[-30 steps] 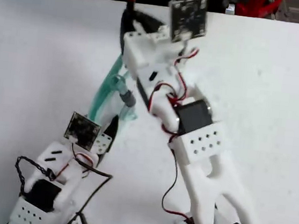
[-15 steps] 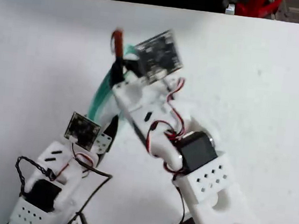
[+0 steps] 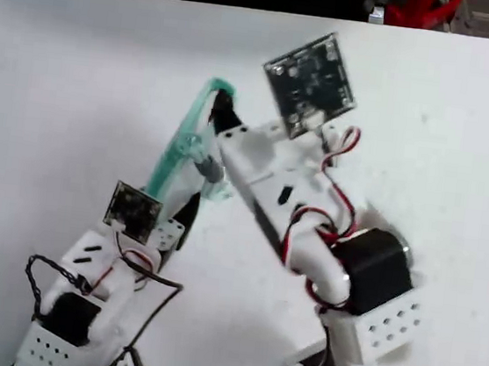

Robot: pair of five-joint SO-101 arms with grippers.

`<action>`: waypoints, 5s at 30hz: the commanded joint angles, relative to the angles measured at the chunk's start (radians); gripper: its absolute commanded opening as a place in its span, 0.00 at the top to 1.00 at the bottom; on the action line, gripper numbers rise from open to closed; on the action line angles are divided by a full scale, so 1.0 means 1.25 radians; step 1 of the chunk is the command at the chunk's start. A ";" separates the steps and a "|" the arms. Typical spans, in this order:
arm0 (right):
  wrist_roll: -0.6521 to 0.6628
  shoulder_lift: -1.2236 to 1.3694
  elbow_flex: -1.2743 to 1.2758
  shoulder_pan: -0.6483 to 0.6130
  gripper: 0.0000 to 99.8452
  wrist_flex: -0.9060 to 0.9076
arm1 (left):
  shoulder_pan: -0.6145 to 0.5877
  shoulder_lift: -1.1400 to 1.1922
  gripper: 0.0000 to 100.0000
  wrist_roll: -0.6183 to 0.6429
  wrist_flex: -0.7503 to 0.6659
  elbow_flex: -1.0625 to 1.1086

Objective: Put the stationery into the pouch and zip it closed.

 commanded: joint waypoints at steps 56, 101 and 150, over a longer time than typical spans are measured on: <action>0.222 0.943 -0.065 0.185 0.99 -0.073 | -0.096 -0.006 0.92 0.012 -0.050 0.009; 0.060 -0.069 -0.137 -0.057 0.98 -0.203 | 0.021 -0.006 0.92 -0.066 -0.048 0.028; 0.099 -0.017 0.002 -0.071 0.76 0.041 | 0.020 -0.006 0.92 -0.065 -0.050 0.025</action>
